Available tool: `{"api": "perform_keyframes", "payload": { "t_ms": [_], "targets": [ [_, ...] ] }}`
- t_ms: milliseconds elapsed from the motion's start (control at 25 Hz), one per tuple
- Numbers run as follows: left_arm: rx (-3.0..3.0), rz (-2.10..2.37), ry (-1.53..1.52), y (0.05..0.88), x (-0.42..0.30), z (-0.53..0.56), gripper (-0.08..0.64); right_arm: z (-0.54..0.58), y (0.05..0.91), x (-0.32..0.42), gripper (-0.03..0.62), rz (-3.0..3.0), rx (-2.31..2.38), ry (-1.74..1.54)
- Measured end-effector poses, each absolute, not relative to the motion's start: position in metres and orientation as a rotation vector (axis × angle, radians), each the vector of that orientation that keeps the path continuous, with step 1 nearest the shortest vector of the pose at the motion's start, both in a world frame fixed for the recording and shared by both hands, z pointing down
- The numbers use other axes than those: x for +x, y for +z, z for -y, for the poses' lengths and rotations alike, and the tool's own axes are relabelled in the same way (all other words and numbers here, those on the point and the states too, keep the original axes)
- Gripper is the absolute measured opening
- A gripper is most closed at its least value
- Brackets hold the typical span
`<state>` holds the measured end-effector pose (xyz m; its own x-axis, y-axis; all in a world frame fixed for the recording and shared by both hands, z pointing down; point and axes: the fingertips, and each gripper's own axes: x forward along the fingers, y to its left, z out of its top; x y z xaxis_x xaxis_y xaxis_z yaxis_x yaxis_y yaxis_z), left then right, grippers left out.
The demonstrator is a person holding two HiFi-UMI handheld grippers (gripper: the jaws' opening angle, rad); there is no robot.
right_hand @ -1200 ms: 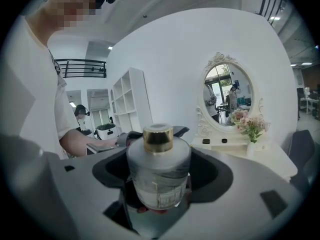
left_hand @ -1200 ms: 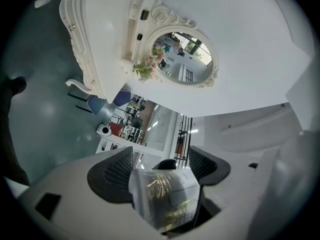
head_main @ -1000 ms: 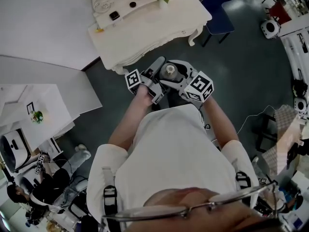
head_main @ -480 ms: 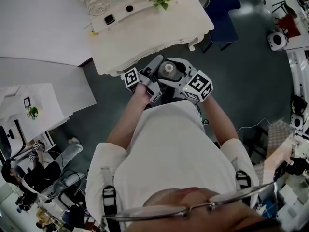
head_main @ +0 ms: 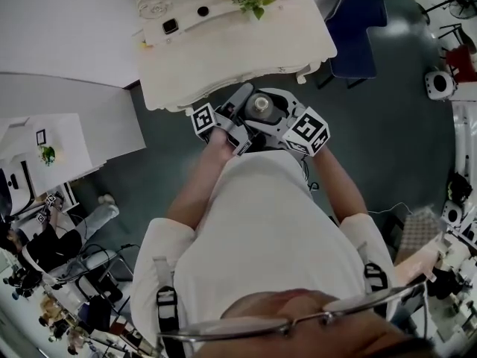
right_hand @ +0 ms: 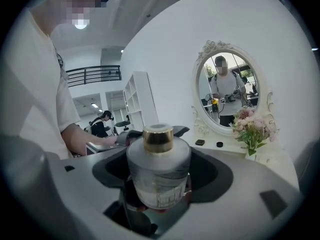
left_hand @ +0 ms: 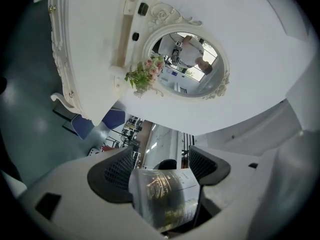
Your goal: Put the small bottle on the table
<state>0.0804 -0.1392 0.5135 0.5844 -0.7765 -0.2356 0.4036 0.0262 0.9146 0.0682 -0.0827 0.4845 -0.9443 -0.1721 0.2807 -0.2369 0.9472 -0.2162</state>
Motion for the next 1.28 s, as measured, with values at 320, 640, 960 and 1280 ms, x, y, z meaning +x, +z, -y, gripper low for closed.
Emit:
{"api": "perform_keyframes", "payload": {
  "t_ms": [320, 640, 960, 1280],
  "targets": [
    [1.248, 0.438, -0.940, 0.523, 0.072, 0.161, 0.337, 0.104, 0.495, 0.063, 0.344, 2.848, 0.251, 0.379],
    [1.225, 0.415, -0.937, 0.540, 0.057, 0.192, 0.337, 0.136, 0.511, 0.047, 0.344, 2.816, 0.290, 0.414],
    [1.152, 0.372, -0.953, 0.564, 0.027, 0.239, 0.337, 0.187, 0.531, 0.017, 0.344, 2.776, 0.340, 0.484],
    [1.057, 0.365, -0.956, 0.597, -0.007, 0.281, 0.337, 0.237, 0.559, -0.015, 0.342, 2.703, 0.378, 0.503]
  ]
}}
